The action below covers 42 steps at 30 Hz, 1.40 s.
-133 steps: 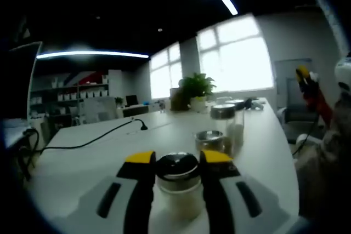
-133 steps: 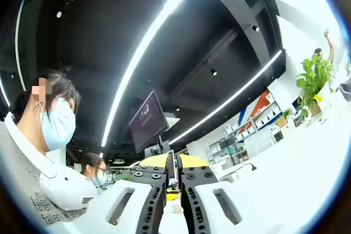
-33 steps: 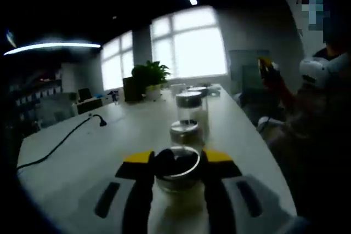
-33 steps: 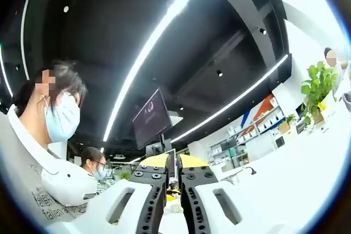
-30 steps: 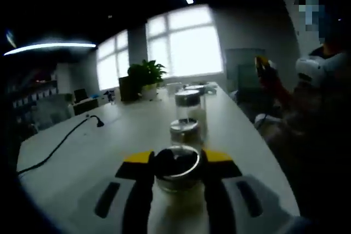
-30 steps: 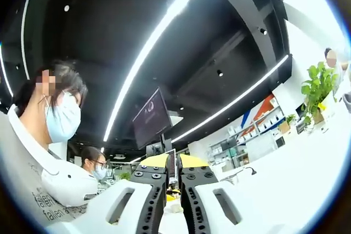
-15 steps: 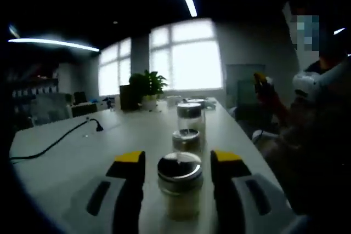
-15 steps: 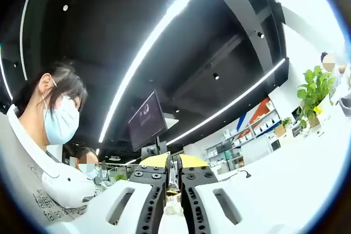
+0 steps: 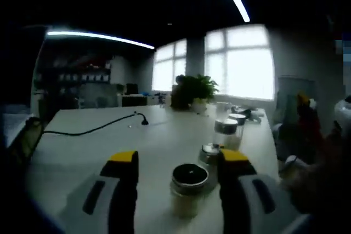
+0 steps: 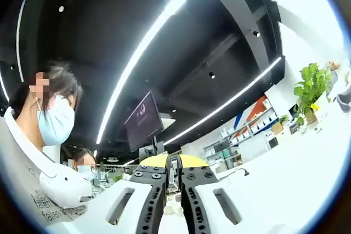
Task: Rotate the seasoning bottle until the label or dispensing opening points toward the visible target arrow and the bottle remains upright within the marked orientation range
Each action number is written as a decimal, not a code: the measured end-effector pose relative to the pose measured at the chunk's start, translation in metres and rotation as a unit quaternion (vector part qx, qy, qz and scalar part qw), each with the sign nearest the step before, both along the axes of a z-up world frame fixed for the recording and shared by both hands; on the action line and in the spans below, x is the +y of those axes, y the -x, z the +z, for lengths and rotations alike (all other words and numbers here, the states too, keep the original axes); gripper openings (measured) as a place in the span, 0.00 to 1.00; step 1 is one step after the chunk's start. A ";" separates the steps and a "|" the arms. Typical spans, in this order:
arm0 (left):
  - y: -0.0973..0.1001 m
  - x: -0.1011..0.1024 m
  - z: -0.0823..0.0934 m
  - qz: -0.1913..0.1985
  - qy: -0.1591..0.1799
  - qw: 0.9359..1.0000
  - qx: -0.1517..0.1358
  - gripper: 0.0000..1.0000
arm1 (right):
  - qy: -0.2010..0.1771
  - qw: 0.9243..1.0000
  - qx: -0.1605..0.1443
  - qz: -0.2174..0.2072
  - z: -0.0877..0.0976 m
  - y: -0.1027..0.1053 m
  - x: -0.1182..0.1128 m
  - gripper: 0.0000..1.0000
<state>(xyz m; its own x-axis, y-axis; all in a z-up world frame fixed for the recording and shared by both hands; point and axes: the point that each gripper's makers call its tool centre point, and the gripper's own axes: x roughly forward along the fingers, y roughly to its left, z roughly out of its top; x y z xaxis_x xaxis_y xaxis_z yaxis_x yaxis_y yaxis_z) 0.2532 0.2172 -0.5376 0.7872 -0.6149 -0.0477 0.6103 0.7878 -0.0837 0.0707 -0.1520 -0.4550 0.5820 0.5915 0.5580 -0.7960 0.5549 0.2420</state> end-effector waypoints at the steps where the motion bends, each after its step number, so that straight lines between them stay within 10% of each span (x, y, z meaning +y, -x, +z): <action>1: 0.000 0.000 0.005 0.012 0.007 1.000 -0.009 0.62 | -0.003 1.000 0.001 -0.002 -0.001 0.000 -0.002 0.03; 11: -0.007 0.007 -0.010 0.098 -0.001 0.994 -0.047 0.54 | -0.017 1.000 0.016 -0.017 -0.006 -0.004 -0.013 0.03; 18: -0.009 -0.009 -0.024 0.097 -0.060 0.992 -0.062 0.54 | -0.023 0.999 0.014 -0.029 -0.004 -0.003 -0.020 0.03; 42: -0.007 -0.010 -0.024 0.077 -0.034 0.995 -0.055 0.32 | -0.023 0.999 0.027 -0.028 -0.007 -0.008 -0.019 0.03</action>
<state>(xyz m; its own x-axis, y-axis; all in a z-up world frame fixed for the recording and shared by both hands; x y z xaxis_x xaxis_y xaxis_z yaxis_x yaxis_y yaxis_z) 0.2601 0.2070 -0.5611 0.8746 -0.4847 0.0078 0.4843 0.8743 0.0335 0.0785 -0.1709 -0.4619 0.6439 0.5312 0.5507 -0.7488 0.5855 0.3108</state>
